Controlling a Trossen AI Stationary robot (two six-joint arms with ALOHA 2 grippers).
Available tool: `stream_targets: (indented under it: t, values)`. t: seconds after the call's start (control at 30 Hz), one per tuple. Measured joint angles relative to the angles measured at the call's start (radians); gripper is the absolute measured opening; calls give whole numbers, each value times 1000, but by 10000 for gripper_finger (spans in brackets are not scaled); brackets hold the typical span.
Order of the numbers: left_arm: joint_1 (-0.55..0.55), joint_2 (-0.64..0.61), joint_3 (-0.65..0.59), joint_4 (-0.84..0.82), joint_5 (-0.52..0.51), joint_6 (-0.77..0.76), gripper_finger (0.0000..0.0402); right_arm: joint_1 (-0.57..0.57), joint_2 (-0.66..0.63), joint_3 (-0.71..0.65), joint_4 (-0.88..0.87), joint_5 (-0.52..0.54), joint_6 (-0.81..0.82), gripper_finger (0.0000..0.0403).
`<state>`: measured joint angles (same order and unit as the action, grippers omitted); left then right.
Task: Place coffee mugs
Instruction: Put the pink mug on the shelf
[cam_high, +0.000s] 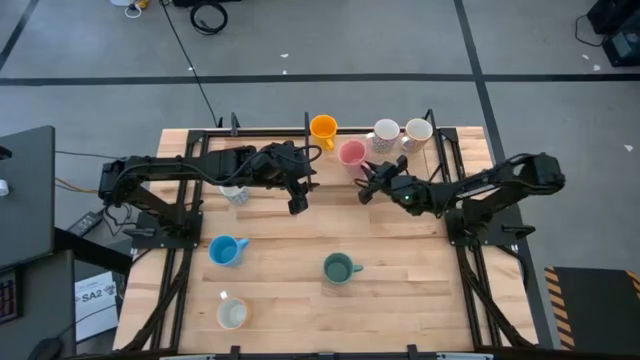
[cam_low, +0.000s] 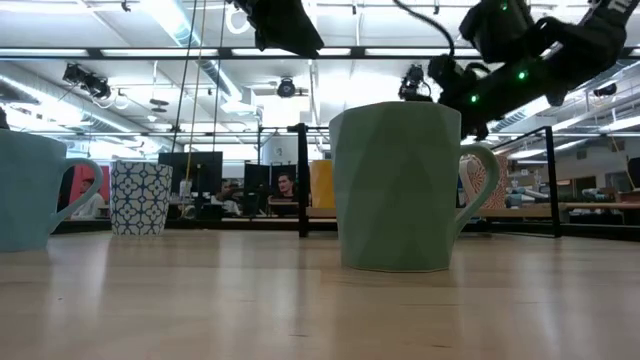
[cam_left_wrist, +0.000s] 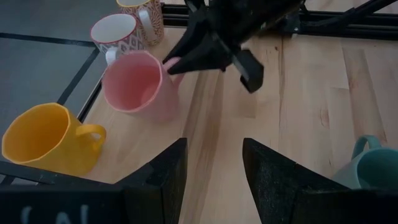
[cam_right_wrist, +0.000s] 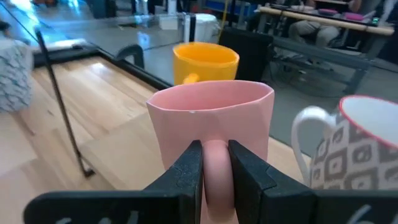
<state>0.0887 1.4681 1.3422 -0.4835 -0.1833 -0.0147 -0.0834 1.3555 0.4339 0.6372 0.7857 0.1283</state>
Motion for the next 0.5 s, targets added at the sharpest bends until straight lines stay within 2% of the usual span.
stream_targets:
  t: [0.13,0.5]
  values:
    - [0,0,0,0,0,0,162,-4,64,0,70,32,0,63]
    - [0,0,0,0,0,0,162,-54,173,2,200,30,3,63]
